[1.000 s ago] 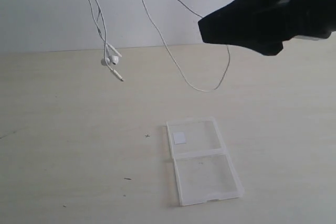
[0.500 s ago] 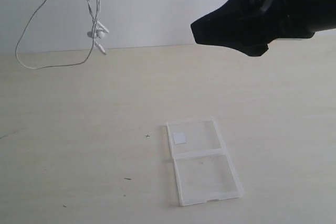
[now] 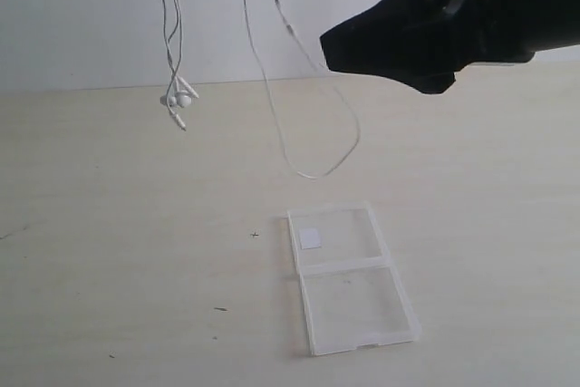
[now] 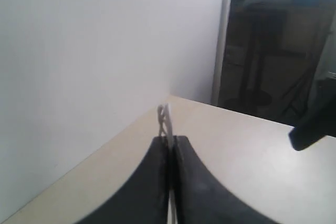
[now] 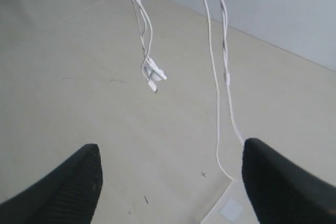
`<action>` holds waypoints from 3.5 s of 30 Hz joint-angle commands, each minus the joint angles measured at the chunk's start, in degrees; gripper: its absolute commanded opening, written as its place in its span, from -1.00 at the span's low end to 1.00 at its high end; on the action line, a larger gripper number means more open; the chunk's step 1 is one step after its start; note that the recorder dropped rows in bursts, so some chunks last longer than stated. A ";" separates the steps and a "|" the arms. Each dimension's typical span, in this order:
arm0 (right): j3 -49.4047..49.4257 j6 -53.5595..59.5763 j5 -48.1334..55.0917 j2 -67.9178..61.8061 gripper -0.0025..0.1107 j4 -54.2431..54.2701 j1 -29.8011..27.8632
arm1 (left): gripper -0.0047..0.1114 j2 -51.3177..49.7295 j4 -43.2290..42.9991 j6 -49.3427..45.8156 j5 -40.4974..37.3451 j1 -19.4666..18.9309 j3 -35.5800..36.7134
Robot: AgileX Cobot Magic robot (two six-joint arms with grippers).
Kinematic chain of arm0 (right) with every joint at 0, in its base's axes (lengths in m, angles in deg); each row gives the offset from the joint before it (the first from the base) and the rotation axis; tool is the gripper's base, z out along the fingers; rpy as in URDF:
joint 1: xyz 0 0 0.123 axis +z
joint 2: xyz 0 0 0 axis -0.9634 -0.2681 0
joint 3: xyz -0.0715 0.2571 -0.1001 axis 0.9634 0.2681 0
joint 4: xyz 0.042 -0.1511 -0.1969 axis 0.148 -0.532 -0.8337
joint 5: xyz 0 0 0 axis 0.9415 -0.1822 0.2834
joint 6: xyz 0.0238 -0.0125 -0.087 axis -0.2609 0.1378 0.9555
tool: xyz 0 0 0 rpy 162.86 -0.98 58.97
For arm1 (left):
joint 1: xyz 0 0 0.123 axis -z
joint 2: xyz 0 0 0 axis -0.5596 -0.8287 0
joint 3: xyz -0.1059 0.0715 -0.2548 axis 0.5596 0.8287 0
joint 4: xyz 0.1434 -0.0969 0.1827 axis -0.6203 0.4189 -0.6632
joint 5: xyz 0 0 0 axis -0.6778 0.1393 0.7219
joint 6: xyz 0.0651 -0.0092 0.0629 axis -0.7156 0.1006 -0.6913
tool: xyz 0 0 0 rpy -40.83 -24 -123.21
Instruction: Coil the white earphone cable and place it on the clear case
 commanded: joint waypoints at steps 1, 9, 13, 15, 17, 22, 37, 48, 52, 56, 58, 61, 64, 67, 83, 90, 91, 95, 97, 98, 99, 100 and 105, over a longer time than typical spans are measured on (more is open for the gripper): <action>-0.05 11.41 0.02 -2.22 0.31 8.94 0.09 | -0.92 -0.20 1.12 -2.60 -4.67 -0.13 0.42; -0.05 16.56 0.16 -5.36 0.31 12.34 0.09 | -0.92 -0.20 1.12 -3.53 -4.56 -0.13 0.42; -0.05 21.79 2.20 -7.72 0.31 19.26 0.09 | -0.92 -0.20 1.12 -3.92 -4.67 -0.13 0.42; -0.05 23.38 3.22 -8.59 0.31 21.63 0.09 | -0.92 -0.20 1.12 -3.91 -4.56 -0.13 0.42; -0.05 25.05 3.79 -9.34 0.31 23.58 0.09 | -0.92 -0.20 1.12 -3.91 -4.56 -0.13 0.42; -0.05 29.41 5.43 -11.41 0.31 28.13 0.09 | -0.92 -0.20 1.12 -4.27 -5.31 -0.13 0.42; -0.05 35.48 2.28 -17.67 0.47 35.75 0.09 | -0.92 -0.20 1.12 -6.63 -7.86 -0.13 0.42; -0.05 48.37 2.65 -23.24 0.47 50.06 0.09 | -0.92 -0.20 1.12 -6.63 -10.48 -0.13 0.29; -0.05 51.75 2.65 -25.02 0.47 54.91 0.09 | -0.92 -0.20 1.12 -6.63 -11.03 -0.13 0.29; -0.05 51.88 2.78 -26.06 0.47 54.91 0.09 | -0.92 -0.20 1.12 -6.63 -11.29 -0.03 0.29; -0.05 51.88 2.78 -26.06 0.47 54.91 0.09 | -0.92 -0.20 1.12 -6.74 -11.03 -0.03 0.29; -0.05 52.77 2.90 -26.05 0.47 54.91 0.09 | -0.92 -0.20 1.12 -6.73 -10.74 -0.03 0.29; -0.05 53.13 3.18 -26.05 0.47 54.91 0.09 | -0.92 -0.20 1.12 -6.73 -10.74 -0.03 0.29; -0.05 55.22 3.91 -26.05 0.47 54.91 0.09 | -0.92 -0.20 1.12 -6.84 -10.73 -0.03 0.29; -3.47 58.86 0.51 -27.97 0.48 54.91 6.28 | -0.92 -0.20 1.12 -8.16 -11.60 0.08 0.29; -5.08 55.82 -2.17 -30.16 0.47 54.91 7.39 | -0.92 -0.20 1.12 -8.16 -12.03 0.08 0.29; -5.08 55.82 -2.17 -30.29 0.46 54.91 7.39 | -0.92 -0.20 1.12 -8.16 -11.89 0.08 0.29; -5.08 54.19 -2.54 -30.29 0.31 54.91 7.39 | -0.92 -0.20 1.12 -8.16 -11.30 0.08 0.29; -5.08 54.19 -3.38 -30.29 0.25 54.91 7.39 | -0.92 -0.20 1.12 -8.16 -11.30 0.08 0.29; -5.08 54.19 -4.02 -30.29 0.25 54.91 7.39 | -0.92 -0.20 1.12 -8.16 -11.23 0.08 0.29; -5.08 54.19 -4.13 -30.29 0.25 54.91 7.39 | -0.92 -0.20 1.12 -8.16 -11.14 0.08 0.29; -5.08 53.85 -4.42 -30.29 0.25 54.91 7.39 | -0.92 -0.20 1.12 -8.16 -11.01 0.08 0.29; -5.08 51.10 -5.13 -30.29 0.14 54.91 7.39 | -0.92 -0.20 1.12 -8.16 -9.60 0.08 0.29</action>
